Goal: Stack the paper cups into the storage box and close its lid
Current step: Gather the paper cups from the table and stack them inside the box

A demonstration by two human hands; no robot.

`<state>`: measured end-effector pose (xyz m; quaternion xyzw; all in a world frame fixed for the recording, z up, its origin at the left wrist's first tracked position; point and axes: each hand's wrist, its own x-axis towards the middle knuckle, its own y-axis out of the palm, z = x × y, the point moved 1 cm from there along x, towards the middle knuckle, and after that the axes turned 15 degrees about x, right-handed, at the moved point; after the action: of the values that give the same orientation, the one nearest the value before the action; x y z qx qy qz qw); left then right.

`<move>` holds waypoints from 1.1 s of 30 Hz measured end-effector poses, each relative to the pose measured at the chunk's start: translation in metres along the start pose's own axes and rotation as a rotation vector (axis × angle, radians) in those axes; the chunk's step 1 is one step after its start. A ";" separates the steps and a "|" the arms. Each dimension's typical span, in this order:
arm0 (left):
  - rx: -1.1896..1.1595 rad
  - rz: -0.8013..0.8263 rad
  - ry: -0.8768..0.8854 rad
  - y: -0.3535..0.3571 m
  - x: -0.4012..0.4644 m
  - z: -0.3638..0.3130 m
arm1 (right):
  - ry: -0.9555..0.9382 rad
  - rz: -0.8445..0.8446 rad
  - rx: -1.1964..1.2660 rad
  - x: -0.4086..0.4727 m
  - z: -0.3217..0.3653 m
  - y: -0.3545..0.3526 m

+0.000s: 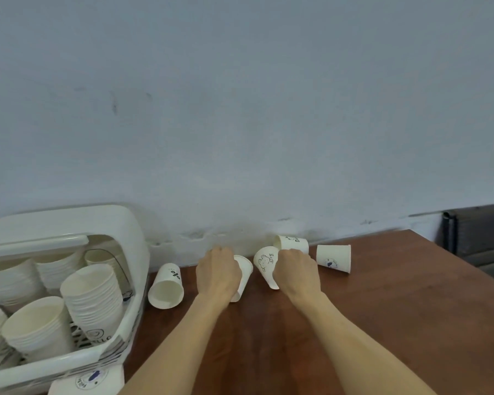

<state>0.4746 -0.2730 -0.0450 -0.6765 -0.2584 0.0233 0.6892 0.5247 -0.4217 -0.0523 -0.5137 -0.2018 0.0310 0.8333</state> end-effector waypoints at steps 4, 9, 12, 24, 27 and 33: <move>0.028 0.125 0.071 0.011 0.011 -0.004 | -0.007 0.016 0.035 0.013 -0.004 0.012; 0.035 0.300 0.179 0.030 0.026 -0.004 | -0.051 0.168 0.036 0.038 -0.006 0.019; 0.089 0.305 0.203 0.037 0.032 -0.001 | -0.053 0.275 0.047 0.052 -0.001 0.027; 0.003 0.243 0.206 0.026 0.033 0.021 | -0.008 0.365 -0.005 0.047 0.011 0.017; -0.048 0.189 0.157 0.012 0.019 0.029 | -0.032 0.297 0.017 0.026 0.013 0.006; -0.061 0.077 0.142 -0.030 -0.012 0.044 | -0.061 0.276 -0.013 -0.019 0.033 -0.027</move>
<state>0.4379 -0.2395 -0.0226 -0.7066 -0.1833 -0.0061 0.6835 0.4913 -0.4117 -0.0213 -0.5409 -0.1546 0.1597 0.8112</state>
